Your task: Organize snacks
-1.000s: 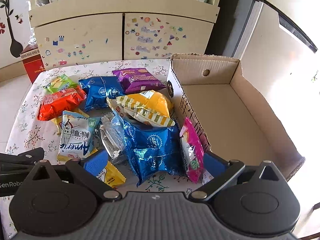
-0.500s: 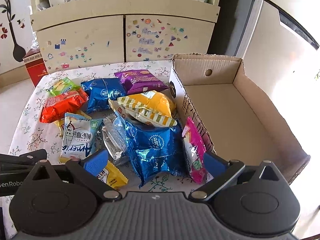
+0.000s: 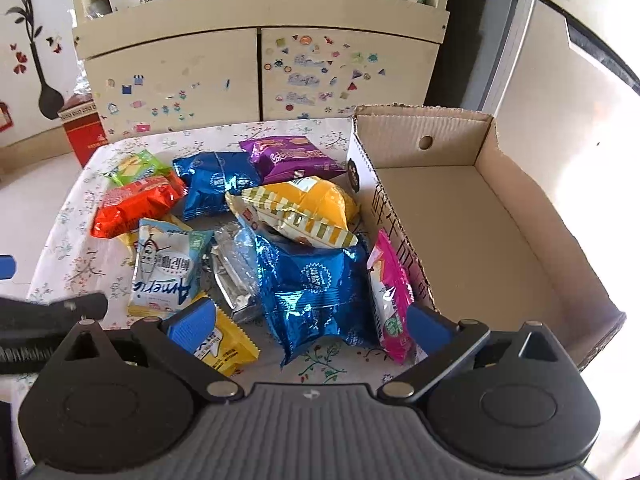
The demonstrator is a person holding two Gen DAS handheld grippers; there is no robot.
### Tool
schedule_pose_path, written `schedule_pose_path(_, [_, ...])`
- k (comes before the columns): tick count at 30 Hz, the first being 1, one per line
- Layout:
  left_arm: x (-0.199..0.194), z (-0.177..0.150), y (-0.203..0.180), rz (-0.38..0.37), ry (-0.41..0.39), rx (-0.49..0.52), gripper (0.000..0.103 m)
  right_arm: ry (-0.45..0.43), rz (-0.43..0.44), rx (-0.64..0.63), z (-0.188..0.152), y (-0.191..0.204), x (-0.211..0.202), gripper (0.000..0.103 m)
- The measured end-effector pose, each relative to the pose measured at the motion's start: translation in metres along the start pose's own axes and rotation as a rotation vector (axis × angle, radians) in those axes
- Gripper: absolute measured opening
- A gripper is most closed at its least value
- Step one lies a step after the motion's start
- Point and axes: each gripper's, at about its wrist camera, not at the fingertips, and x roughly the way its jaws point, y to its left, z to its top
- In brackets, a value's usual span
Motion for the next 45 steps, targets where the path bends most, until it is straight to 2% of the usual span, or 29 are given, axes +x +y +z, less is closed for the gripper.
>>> schedule_pose_path(5, [-0.005,0.02,0.022,-0.027,-0.008,-0.045,0.1,0.0,0.053,0.013,-0.003,-0.006,-0.007,0.103])
schedule_pose_path(11, [-0.008,0.058,0.045,-0.008,-0.072,0.003,0.102,0.029,0.162,0.086,-0.007,-0.016,-0.009,0.099])
schedule_pose_path(14, [0.004,0.062,0.057,-0.047,-0.049,-0.043,0.102,0.039,0.194,0.098,-0.01,-0.014,-0.004,0.092])
schedule_pose_path(17, [0.025,0.062,0.065,-0.071,0.022,-0.107,0.102,0.094,0.245,0.117,-0.015,-0.01,0.002,0.088])
schedule_pose_path(19, [0.031,0.065,0.068,-0.079,0.026,-0.124,0.102,0.123,0.263,0.133,-0.017,-0.008,0.009,0.085])
schedule_pose_path(23, [0.033,0.074,0.065,-0.068,-0.039,-0.092,0.102,0.136,0.284,0.161,-0.017,-0.003,0.014,0.082])
schedule_pose_path(27, [0.047,0.081,0.053,-0.088,-0.048,-0.031,0.102,0.134,0.284,0.181,-0.016,0.0,0.023,0.082])
schedule_pose_path(35, [0.086,0.083,0.031,-0.111,-0.021,0.12,0.101,0.162,0.295,0.221,-0.013,0.004,0.038,0.08])
schedule_pose_path(39, [0.1,0.082,0.027,-0.155,-0.01,0.151,0.101,0.181,0.288,0.235,-0.009,0.01,0.047,0.079])
schedule_pose_path(45, [0.117,0.082,0.021,-0.173,0.023,0.179,0.101,0.198,0.275,0.246,-0.006,0.019,0.058,0.079])
